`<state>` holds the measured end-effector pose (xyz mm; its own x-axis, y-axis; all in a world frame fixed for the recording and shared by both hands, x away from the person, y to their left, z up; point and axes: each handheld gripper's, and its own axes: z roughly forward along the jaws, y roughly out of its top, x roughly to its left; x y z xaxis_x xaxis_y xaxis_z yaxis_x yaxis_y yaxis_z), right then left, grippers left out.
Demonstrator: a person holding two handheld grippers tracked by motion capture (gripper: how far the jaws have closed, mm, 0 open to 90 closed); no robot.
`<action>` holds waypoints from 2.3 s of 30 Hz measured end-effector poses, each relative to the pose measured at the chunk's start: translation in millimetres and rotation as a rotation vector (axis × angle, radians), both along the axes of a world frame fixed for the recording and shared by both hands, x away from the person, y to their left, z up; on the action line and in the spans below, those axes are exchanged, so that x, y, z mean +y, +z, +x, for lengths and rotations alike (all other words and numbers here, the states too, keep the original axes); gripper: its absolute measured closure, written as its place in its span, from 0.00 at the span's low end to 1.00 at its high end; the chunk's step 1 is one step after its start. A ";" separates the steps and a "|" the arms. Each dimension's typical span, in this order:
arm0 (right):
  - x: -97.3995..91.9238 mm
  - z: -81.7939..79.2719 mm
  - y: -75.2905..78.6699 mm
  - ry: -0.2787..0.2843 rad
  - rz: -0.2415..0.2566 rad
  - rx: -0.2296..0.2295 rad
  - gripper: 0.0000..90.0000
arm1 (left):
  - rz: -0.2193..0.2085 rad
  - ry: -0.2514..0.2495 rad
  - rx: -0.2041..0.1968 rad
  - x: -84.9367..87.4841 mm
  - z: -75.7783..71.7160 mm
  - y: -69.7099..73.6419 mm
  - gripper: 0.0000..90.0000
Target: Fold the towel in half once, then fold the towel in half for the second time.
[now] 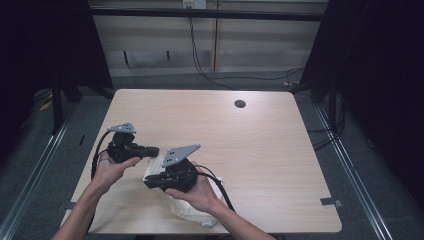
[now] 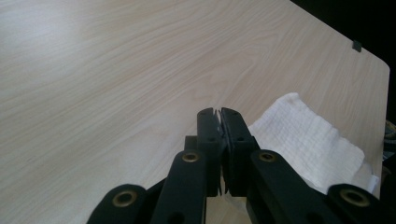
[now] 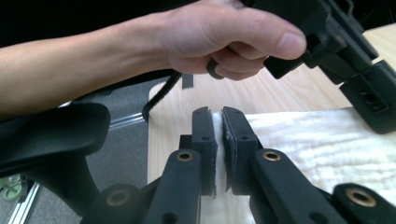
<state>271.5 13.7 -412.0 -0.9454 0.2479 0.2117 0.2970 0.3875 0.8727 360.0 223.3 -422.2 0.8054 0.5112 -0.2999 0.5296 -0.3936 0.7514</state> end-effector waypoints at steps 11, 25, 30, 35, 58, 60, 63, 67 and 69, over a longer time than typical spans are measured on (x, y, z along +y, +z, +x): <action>-23.3 -6.5 -3.5 -0.041 0.004 0.006 0.94 | -0.002 -0.040 -0.007 -26.2 2.4 -2.8 0.97; -47.3 -13.6 -7.0 -0.080 0.008 0.003 0.93 | 0.012 -0.073 -0.024 -50.8 0.1 -1.8 0.97; -53.3 -17.6 -7.0 -0.094 0.010 0.000 0.93 | 0.020 -0.091 -0.016 -57.8 1.5 -3.0 0.97; -63.7 -20.6 -14.8 -0.123 0.008 0.019 0.93 | 0.034 -0.104 -0.009 -66.3 1.6 -7.7 0.97; -104.9 -40.7 -35.1 -0.183 -0.017 0.061 0.92 | 0.061 -0.174 0.016 -108.9 -4.2 -22.0 0.97; -108.0 -42.8 -41.0 -0.185 -0.039 0.074 0.92 | 0.082 -0.185 0.012 -113.6 -5.1 -24.9 0.96; -111.8 -44.3 -43.1 -0.193 -0.042 0.081 0.92 | 0.100 -0.193 0.017 -115.9 -5.5 -24.8 0.96; -117.2 -46.6 -46.7 -0.204 -0.065 0.097 0.92 | 0.089 -0.200 0.026 -122.2 -6.4 -26.6 0.96; -119.9 -48.0 -48.9 -0.208 -0.072 0.101 0.92 | 0.080 -0.206 0.031 -126.4 -7.4 -29.8 0.96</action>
<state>223.4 -106.2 -461.0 -0.8473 0.4528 0.2775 0.4614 0.3691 0.8068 352.7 96.9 -452.0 0.8864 0.3596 -0.2914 0.4541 -0.5534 0.6983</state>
